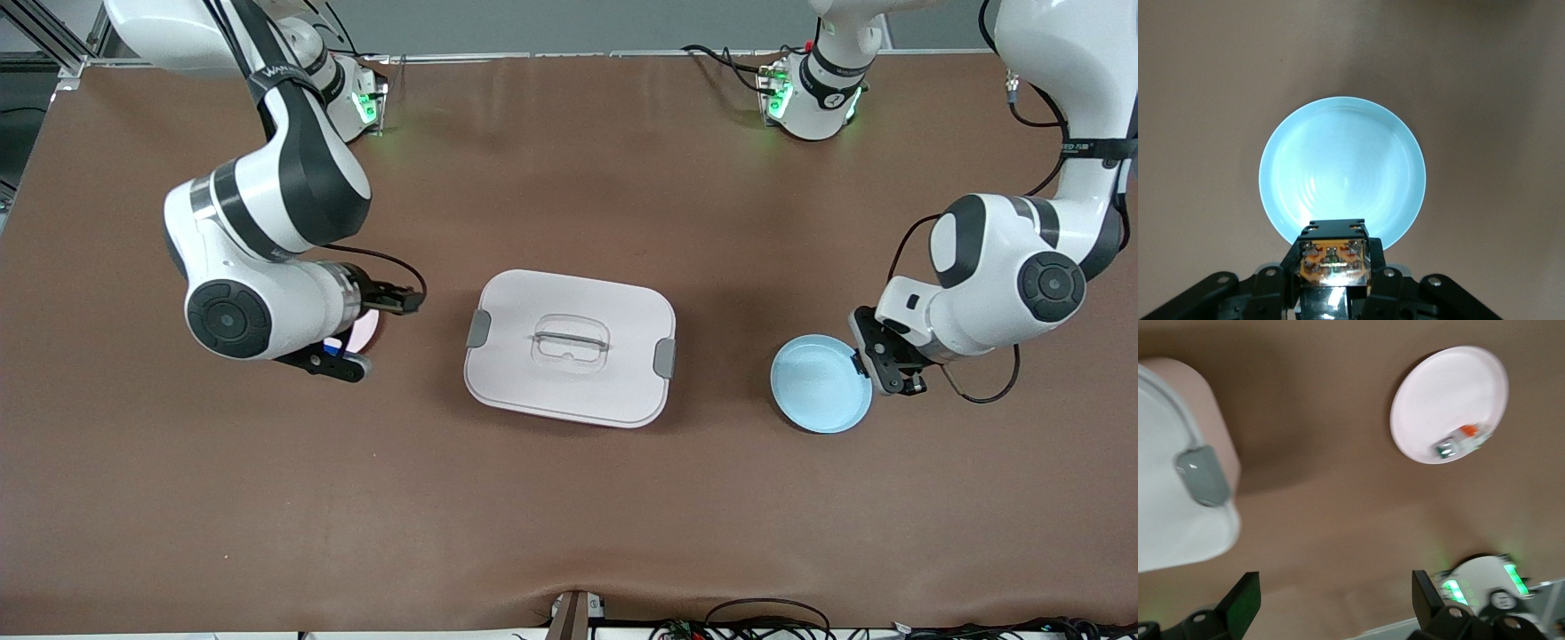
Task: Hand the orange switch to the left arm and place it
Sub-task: 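Lower the switch toward the blue plate while the right gripper withdraws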
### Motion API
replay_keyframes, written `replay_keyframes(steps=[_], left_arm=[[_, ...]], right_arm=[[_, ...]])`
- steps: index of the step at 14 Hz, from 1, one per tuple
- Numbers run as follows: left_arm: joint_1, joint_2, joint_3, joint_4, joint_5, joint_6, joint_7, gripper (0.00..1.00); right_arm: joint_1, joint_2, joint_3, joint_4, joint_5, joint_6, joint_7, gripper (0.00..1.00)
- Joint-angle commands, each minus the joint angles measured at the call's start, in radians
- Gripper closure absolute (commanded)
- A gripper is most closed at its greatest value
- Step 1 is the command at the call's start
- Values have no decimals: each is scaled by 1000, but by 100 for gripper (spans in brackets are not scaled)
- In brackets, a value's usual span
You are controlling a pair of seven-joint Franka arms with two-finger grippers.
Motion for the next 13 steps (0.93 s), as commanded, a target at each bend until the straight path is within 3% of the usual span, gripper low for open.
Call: replay_keyframes(steps=[1, 6, 10, 13], left_arm=[[13, 14, -13, -36, 18, 73, 71, 100], [8, 71, -13, -24, 19, 147, 116, 100], [-4, 107, -16, -31, 19, 222, 240, 100], [1, 146, -16, -45, 19, 262, 356, 100]], right_arm=[[-64, -62, 16, -16, -93, -82, -161, 0], [-156, -166, 16, -116, -168, -104, -336, 0], [-239, -246, 16, -186, -172, -82, -422, 0], [-264, -332, 16, -289, -176, 13, -430, 0]])
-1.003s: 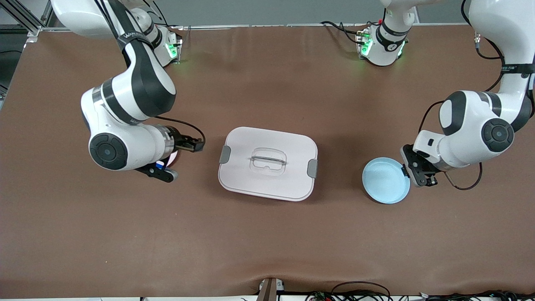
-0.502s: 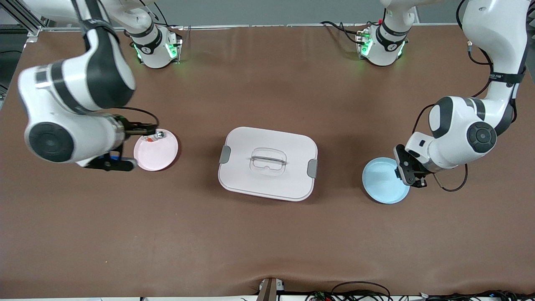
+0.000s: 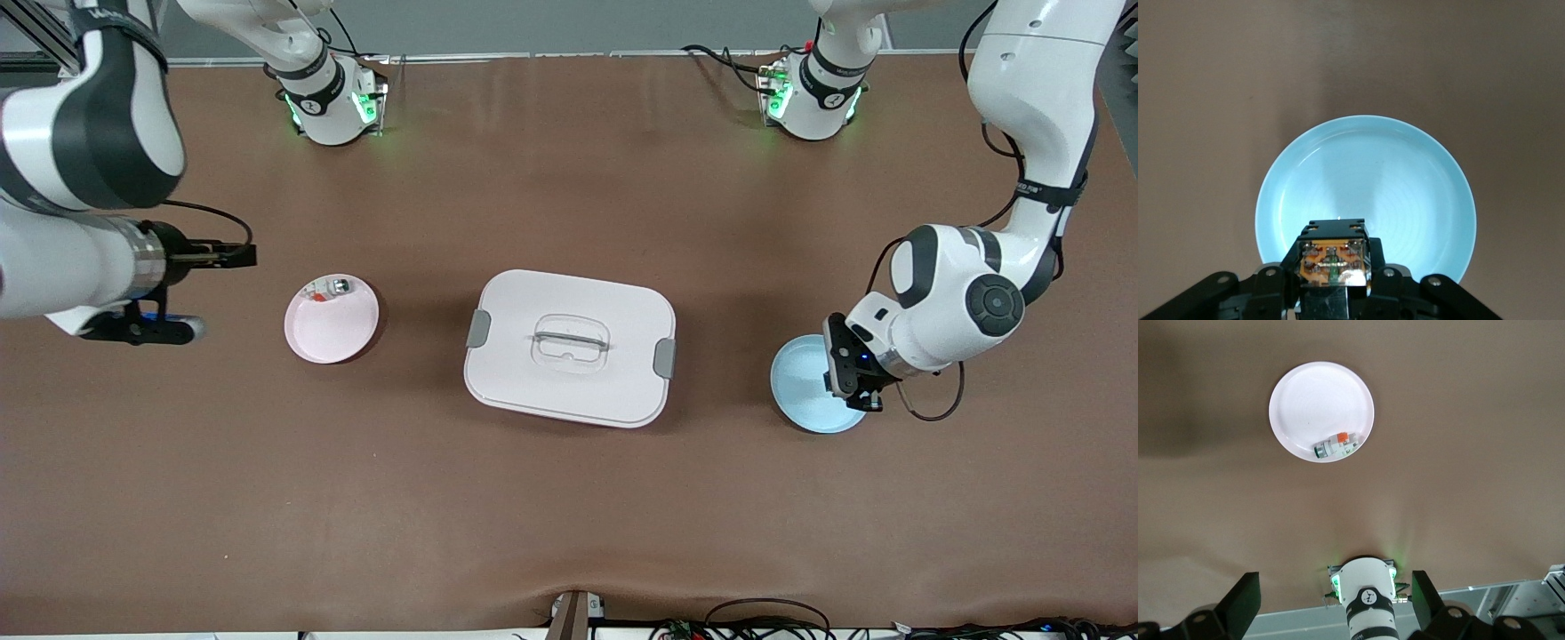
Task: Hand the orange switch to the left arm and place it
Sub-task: 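Lower the switch toward the blue plate while the right gripper withdraws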
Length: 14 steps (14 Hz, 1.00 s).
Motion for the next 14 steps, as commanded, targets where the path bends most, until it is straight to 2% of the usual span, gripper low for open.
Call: replay_keyframes(steps=[1, 4, 7, 14], left_arm=[[12, 21, -5, -29, 19, 72, 102, 100], [11, 26, -5, -94, 19, 172, 118, 100], [9, 40, -3, -97, 19, 184, 118, 100], [15, 78, -3, -112, 17, 252, 101, 100]], right_arm=[[-27, -139, 19, -172, -29, 129, -30, 0], [-57, -224, 19, -235, -31, 220, -50, 0], [-72, -273, 19, -235, -29, 270, -53, 0], [-138, -293, 27, -232, -12, 352, -98, 0]])
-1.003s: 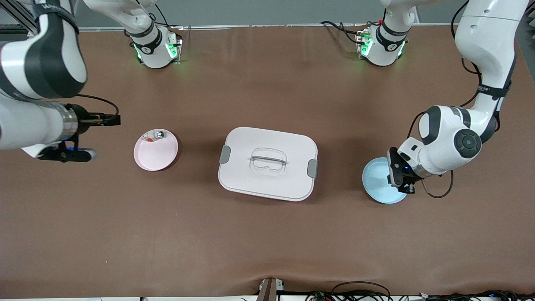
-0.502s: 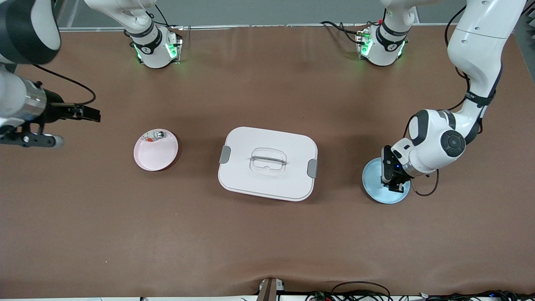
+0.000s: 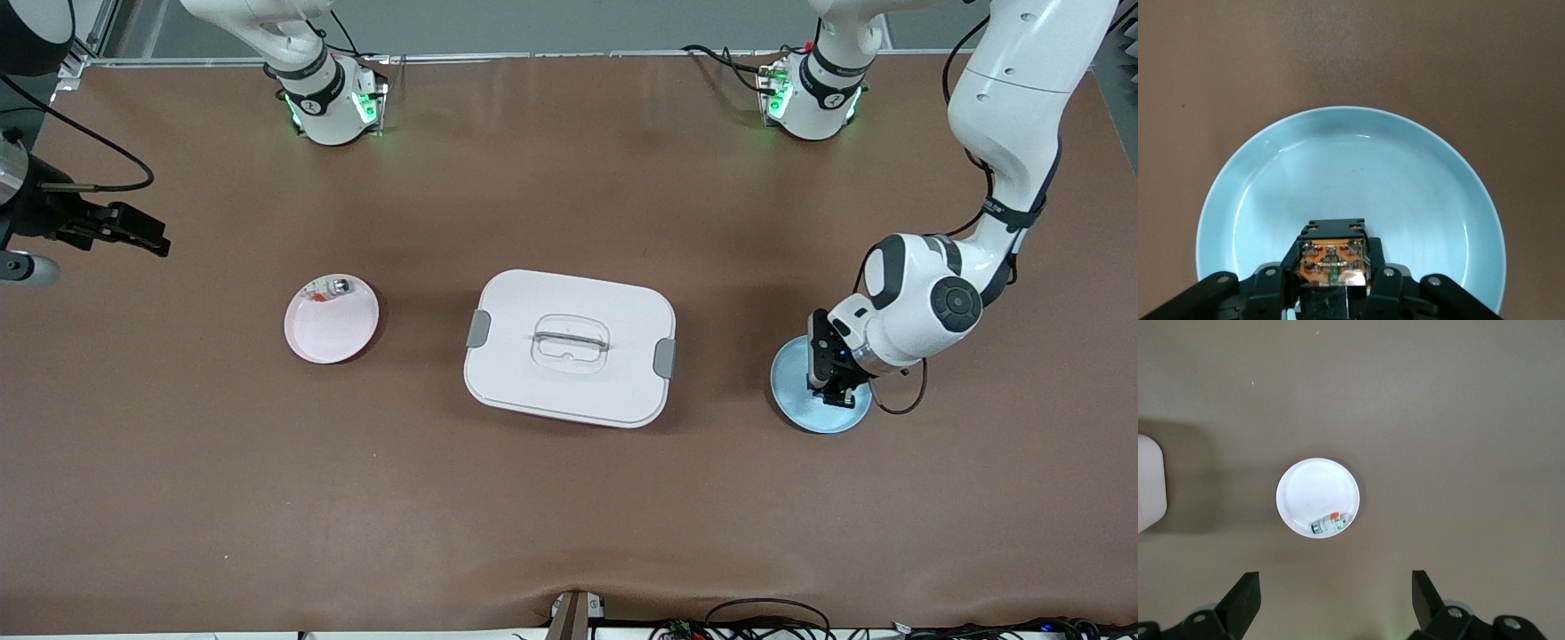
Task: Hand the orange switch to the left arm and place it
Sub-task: 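Open the left gripper to set the switch on the blue plate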
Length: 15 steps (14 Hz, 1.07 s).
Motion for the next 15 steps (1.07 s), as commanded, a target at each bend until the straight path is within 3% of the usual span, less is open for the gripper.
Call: replay_keyframes(steps=[1, 2, 3, 4, 7, 10, 15], left_arm=[[8, 9, -5, -12, 17, 36, -6, 100], [8, 7, -5, -9, 17, 36, -6, 93], [7, 9, -5, -9, 17, 38, -6, 67], [8, 10, -7, -9, 17, 39, -8, 1], [11, -5, -7, -8, 14, 35, -12, 0], [11, -66, -7, 3, 5, -13, -145, 0], [11, -143, -7, 228, 2, -387, -559, 0]], right_arm=[[-52, -28, 25, -28, 23, 39, -31, 0], [-61, -38, 25, -28, 49, 63, -31, 0], [-67, -48, 25, -28, 60, 82, -31, 0], [-67, -52, 26, -28, 63, 94, -31, 0], [-63, -52, 31, -11, 72, 100, -6, 0], [-66, -40, 53, 32, 77, 84, -3, 0], [-70, 10, 56, 104, 78, 100, -6, 0]])
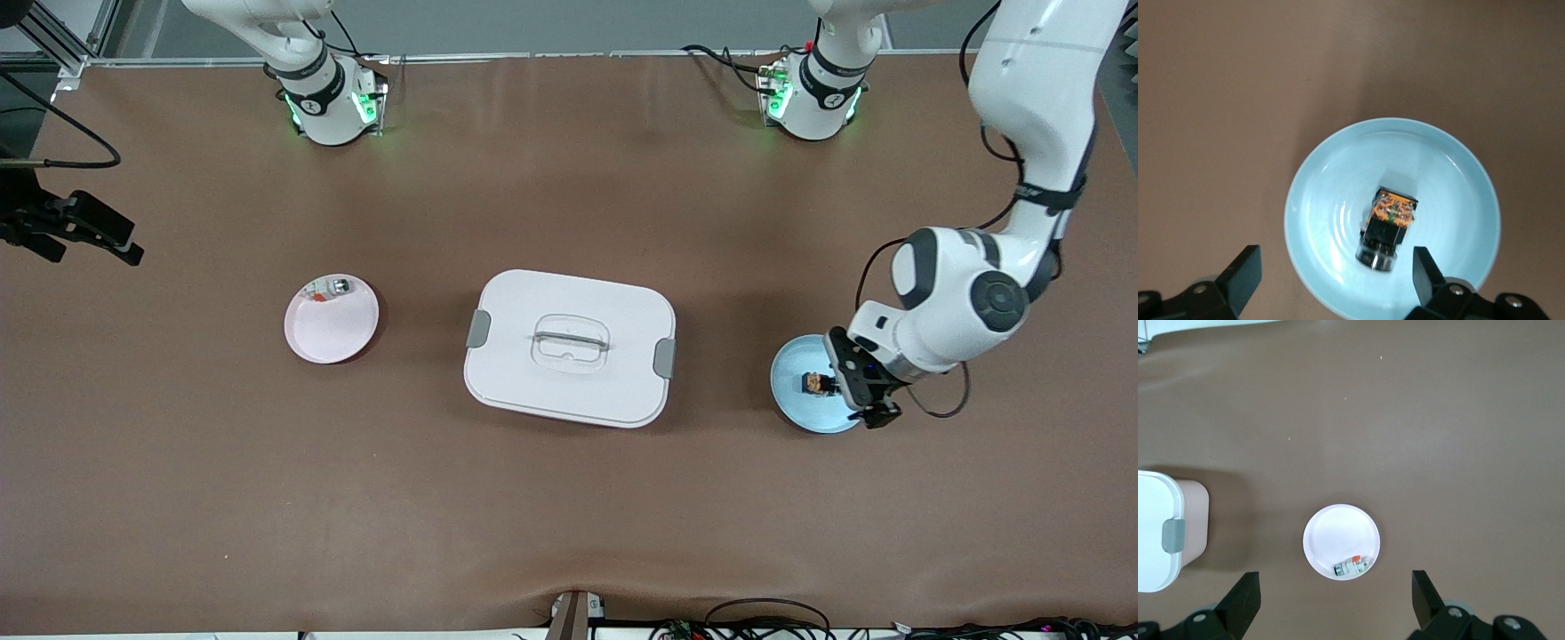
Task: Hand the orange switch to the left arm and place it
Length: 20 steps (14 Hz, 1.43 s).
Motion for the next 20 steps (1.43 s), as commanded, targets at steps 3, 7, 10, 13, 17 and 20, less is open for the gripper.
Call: replay_keyframes(steps=[3, 7, 10, 13, 17, 20], left_arm=[[8, -105, 2, 159, 2, -304, -374, 0], [7, -188, 3, 218, 2, -446, -767, 0], [7, -249, 2, 222, 2, -519, -1060, 0], [5, -309, 0, 222, 4, -577, -1207, 0], [7, -329, 5, 300, 13, -683, -1223, 0], [5, -331, 6, 359, 10, -758, -1231, 0]], right_arm=[[-36, 28, 18, 59, 17, -70, -15, 0], [-41, 29, 16, 67, 14, -71, -12, 0], [-44, 28, 10, 90, 13, -81, -10, 0], [-44, 23, 15, 59, 8, -93, -3, 0], [-50, -56, 8, -75, 8, -27, -1, 0], [-49, -81, 8, -106, 5, -7, -2, 0]])
